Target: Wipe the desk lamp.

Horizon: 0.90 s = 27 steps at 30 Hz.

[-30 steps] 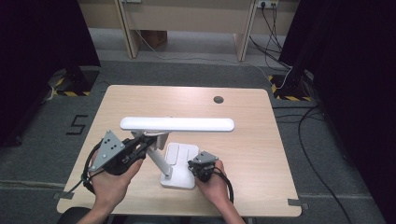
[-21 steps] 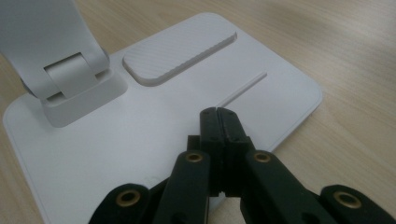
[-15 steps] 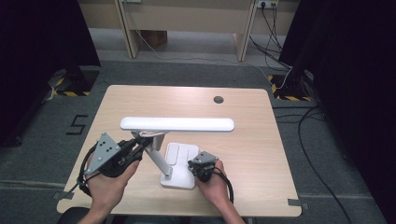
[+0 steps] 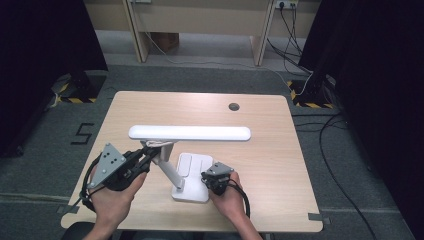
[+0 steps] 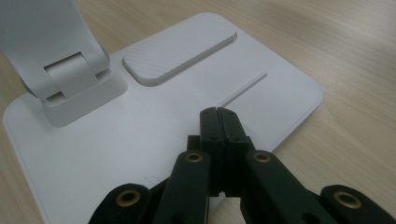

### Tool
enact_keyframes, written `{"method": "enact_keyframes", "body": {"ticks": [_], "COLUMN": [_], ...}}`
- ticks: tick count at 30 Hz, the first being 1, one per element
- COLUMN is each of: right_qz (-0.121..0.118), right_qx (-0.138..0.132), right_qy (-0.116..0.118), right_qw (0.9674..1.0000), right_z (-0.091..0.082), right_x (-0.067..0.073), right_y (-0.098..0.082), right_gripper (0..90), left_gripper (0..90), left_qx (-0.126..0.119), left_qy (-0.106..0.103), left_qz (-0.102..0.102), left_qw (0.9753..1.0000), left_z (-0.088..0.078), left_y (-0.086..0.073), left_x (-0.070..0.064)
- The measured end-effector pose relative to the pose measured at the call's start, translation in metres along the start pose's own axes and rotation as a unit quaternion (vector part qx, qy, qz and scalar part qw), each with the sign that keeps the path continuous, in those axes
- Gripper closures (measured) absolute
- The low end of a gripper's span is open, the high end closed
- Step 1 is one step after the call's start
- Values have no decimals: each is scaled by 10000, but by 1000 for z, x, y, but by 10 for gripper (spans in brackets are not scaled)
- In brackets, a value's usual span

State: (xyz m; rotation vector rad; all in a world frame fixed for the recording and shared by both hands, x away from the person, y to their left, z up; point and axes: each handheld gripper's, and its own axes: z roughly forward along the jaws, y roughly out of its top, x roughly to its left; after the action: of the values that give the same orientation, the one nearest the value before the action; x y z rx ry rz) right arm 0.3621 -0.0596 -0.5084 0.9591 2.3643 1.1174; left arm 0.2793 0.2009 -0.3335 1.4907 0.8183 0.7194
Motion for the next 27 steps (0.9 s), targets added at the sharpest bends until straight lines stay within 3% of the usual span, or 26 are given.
{"method": "enact_keyframes", "body": {"ticks": [27], "right_qz": [1], "right_qx": [-21], "right_qy": [-10], "right_qw": [10000], "right_z": [0], "right_x": [0], "right_y": [0], "right_gripper": [900], "left_gripper": [828], "left_qx": [-57], "left_qy": [183], "left_qz": [-29], "left_qw": [9998], "left_z": [-12], "left_y": [-5], "left_x": [-3]}}
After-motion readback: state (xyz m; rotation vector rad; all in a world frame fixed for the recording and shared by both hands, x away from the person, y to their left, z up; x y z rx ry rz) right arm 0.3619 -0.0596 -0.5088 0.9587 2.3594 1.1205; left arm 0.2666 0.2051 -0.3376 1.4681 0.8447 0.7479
